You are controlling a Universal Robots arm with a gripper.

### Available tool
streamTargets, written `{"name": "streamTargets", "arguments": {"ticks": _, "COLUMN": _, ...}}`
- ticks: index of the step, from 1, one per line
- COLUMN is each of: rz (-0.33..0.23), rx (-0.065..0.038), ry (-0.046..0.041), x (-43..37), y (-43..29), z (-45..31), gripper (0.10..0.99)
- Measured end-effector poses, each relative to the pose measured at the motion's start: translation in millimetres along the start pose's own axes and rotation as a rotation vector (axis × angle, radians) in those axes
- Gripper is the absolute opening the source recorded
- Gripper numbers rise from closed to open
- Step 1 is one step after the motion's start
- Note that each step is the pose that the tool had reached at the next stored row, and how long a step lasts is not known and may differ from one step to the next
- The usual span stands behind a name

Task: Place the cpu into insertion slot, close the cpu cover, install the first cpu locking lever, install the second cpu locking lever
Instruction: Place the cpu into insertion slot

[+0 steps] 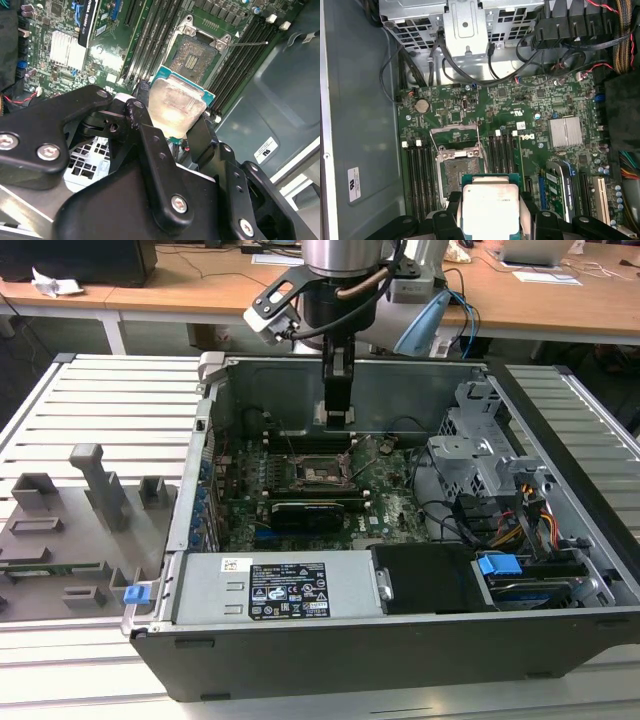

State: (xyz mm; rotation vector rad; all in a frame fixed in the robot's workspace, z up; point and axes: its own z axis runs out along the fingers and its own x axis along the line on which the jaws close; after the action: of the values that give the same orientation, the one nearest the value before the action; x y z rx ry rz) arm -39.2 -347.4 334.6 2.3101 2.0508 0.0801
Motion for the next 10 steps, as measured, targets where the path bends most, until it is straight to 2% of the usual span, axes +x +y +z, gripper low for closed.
{"name": "streamTargets", "arguments": {"ticks": 10, "rz": 0.000, "rx": 0.000, "ry": 0.0000, "x": -0.1, "y": -0.8, "z": 7.9, "gripper": 0.541}}
